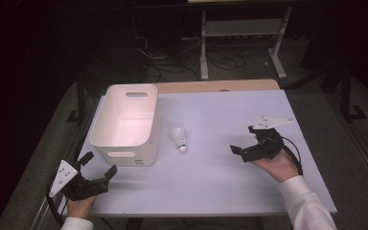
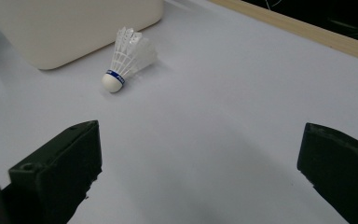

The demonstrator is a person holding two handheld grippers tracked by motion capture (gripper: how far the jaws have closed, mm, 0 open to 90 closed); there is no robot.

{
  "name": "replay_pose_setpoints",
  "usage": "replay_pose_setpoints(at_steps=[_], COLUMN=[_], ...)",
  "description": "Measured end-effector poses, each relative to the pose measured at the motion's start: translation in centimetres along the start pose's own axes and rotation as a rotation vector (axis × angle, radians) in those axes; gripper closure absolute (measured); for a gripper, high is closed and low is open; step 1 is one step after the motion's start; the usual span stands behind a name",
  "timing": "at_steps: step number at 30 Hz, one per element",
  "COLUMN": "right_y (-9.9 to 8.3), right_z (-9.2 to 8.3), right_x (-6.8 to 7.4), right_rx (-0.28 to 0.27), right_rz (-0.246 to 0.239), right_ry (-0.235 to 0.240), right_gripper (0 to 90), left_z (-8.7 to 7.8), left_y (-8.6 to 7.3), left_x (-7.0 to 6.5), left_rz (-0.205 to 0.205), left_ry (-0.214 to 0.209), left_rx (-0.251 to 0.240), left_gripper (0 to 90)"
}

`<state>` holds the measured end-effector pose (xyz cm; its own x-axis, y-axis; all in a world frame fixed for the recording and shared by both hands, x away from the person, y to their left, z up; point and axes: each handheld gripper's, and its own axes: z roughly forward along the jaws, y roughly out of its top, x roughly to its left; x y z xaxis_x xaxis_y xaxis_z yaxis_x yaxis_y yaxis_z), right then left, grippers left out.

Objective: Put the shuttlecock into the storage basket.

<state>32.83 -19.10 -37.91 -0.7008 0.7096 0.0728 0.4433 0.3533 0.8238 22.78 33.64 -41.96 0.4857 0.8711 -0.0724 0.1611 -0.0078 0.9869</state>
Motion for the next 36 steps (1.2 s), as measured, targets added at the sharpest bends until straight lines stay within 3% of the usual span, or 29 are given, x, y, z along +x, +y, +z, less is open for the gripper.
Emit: replay_pose_setpoints(at_steps=[11, 26, 36], right_y=[1.2, 2.7, 3.8], right_z=[1.5, 3.8, 5.0], right_x=[0.7, 1.6, 1.9], right_rx=[0.061, 0.155, 0.183], right_rz=[-0.018, 0.001, 0.017], right_ry=[0.026, 0.075, 0.092], right_gripper=[0.0, 0.0, 0.0], left_z=[0.0, 0.0, 0.1], left_y=[0.0, -0.1, -0.1], left_x=[-0.1, -0.2, -0.3], left_rz=[0.002, 0.009, 0.012], left_ry=[0.005, 0.007, 0.006], left_rx=[-0.004, -0.002, 0.006], left_gripper=[0.0, 0.0, 0.0])
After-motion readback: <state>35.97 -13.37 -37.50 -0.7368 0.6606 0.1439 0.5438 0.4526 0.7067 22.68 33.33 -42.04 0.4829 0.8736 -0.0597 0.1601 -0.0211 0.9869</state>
